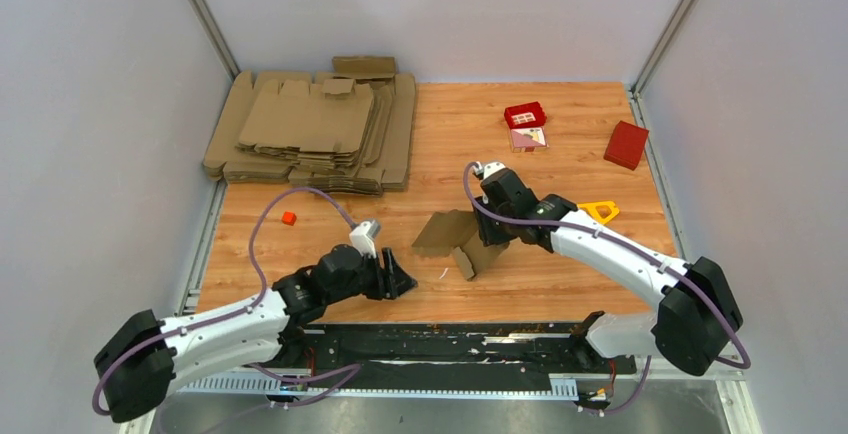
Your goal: Fold the paper box
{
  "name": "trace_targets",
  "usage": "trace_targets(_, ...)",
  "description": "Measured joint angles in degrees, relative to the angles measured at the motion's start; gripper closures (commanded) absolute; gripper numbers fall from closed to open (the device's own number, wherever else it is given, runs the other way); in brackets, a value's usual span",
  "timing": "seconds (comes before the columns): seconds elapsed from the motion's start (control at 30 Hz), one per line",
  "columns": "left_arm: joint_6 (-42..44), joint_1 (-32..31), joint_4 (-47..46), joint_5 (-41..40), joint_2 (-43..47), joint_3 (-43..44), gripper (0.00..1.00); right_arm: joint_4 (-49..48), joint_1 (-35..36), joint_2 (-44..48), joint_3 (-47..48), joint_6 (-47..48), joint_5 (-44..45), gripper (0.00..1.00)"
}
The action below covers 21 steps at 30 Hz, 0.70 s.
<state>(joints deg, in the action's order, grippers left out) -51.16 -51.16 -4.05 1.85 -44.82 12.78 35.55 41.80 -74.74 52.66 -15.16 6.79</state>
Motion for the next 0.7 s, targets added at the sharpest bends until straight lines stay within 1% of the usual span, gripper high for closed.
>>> trace_targets(0.1, -4.44, -4.52, -2.73, -0.92, -3.39, -0.85, 0.41, -1.07, 0.00, 0.35, -1.22, -1.53, -0.17, 0.67)
trace_targets(0.13, -5.75, -6.01, -5.16, -1.49, -4.68, -0.85, 0.42, -1.44, 0.00, 0.48, -1.86, -2.16, -0.24, 0.67)
trace_targets(0.27, -8.74, -8.83, -11.89, -3.65, -11.41, -0.15, 0.45, -2.86, -0.52, 1.64, -4.79, -4.39, -0.39, 0.67)
trace_targets(0.47, -11.67, -10.10, -17.42, -5.84, -21.49, 2.12, 0.48, -4.44, -2.36, 6.27, -10.14, -6.93, -1.01, 0.66)
trace_targets(0.57, -12.74, -10.32, -19.89, -7.19, -24.41, 2.71, 0.48, -5.40, -2.84, 8.98, -12.04, -7.54, -1.31, 0.66)
trace_targets(0.7, -12.81, -10.34, -20.28, -8.31, -28.57, 5.49, 0.48, -6.75, -2.84, 10.75, -13.57, -7.93, -1.49, 0.67)
